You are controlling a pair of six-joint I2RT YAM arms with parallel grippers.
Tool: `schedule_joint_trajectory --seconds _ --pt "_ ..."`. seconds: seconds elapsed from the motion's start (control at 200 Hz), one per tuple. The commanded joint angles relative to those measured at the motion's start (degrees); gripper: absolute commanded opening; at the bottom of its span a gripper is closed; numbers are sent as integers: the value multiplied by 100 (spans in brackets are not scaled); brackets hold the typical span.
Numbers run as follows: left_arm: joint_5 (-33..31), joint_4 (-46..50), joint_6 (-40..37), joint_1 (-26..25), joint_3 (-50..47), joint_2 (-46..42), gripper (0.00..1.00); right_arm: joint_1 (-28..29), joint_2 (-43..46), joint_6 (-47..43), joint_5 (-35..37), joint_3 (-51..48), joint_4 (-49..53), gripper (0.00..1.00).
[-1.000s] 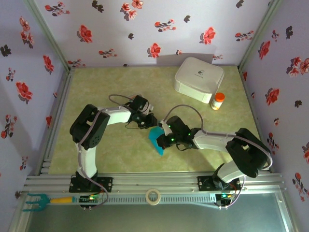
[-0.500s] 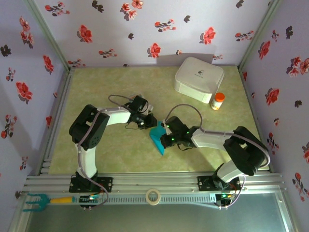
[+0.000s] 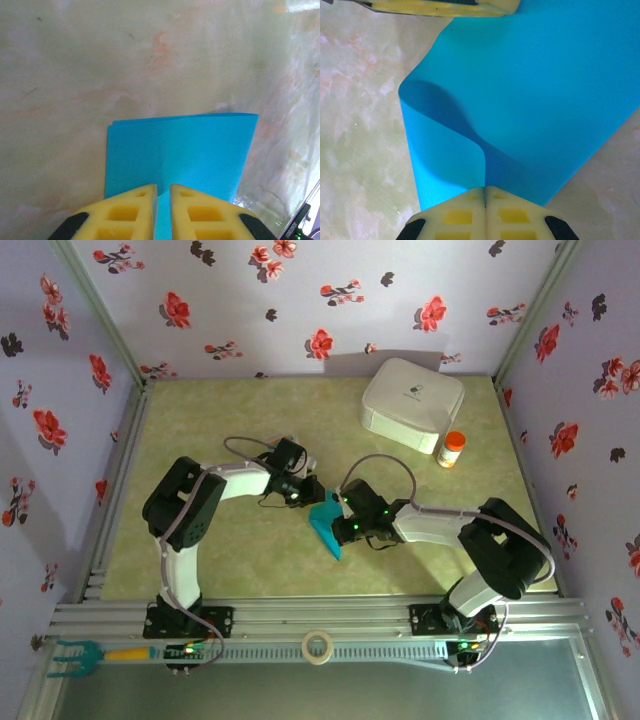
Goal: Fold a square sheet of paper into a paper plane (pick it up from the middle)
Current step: Third fold the triangle at the center of the table.
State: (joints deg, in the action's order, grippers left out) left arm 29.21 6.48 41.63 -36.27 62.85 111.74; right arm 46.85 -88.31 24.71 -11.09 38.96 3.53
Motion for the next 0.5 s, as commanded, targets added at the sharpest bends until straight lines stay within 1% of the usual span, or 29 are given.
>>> schedule_joint_trajectory --seconds 0.0,0.495 --pt "-168 363 39 -29 -141 -39 15 -44 -54 87 71 124 179 0" --pt "-178 356 40 -29 -136 -60 15 -44 -37 139 -51 200 359 0"
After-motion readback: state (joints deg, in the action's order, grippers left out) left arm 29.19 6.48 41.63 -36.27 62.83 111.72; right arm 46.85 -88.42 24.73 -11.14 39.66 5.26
